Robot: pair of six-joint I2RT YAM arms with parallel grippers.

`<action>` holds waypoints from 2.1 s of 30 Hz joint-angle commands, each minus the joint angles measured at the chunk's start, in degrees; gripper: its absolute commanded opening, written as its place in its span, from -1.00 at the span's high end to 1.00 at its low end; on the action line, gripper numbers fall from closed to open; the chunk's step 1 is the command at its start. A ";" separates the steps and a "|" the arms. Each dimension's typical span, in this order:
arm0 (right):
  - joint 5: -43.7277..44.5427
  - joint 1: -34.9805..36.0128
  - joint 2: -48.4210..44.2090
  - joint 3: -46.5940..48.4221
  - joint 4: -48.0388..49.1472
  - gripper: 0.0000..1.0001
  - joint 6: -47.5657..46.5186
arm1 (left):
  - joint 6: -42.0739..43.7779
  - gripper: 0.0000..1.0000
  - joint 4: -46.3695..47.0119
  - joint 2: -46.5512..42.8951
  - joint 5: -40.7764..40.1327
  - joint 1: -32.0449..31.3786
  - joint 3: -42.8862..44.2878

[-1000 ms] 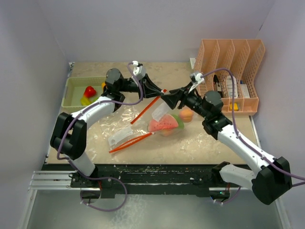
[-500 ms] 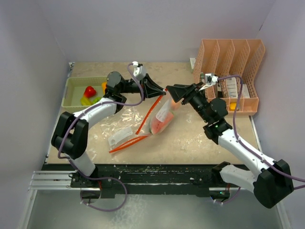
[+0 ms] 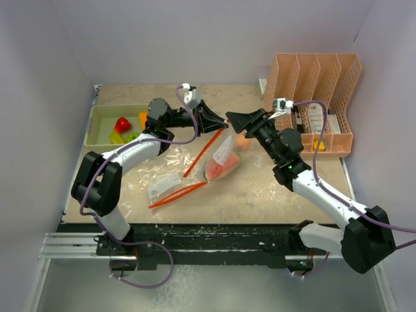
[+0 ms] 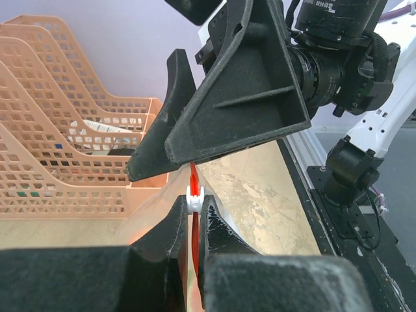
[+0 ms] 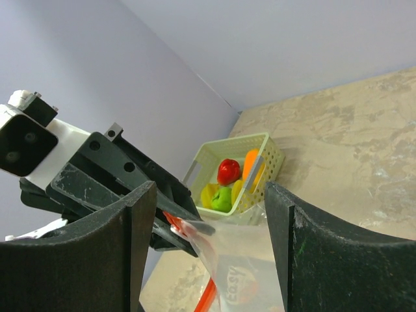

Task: Open the zip-top bag and remove the fake food
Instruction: Unzip the zipper food storage bag at the center of the board.

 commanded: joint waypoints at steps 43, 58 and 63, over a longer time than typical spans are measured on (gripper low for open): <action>-4.79 -6.31 1.77 10.26 -10.05 1.00 -1.68 | -0.51 0.92 1.02 -1.28 -2.54 -0.37 -3.16; -12.36 -13.94 5.04 13.72 -9.46 1.00 -2.49 | 0.95 0.92 0.23 -5.17 -5.35 -0.37 -11.42; -16.97 -12.42 6.18 12.69 -6.31 0.28 -5.96 | 1.46 0.94 -1.35 -4.30 -5.68 -0.38 -9.75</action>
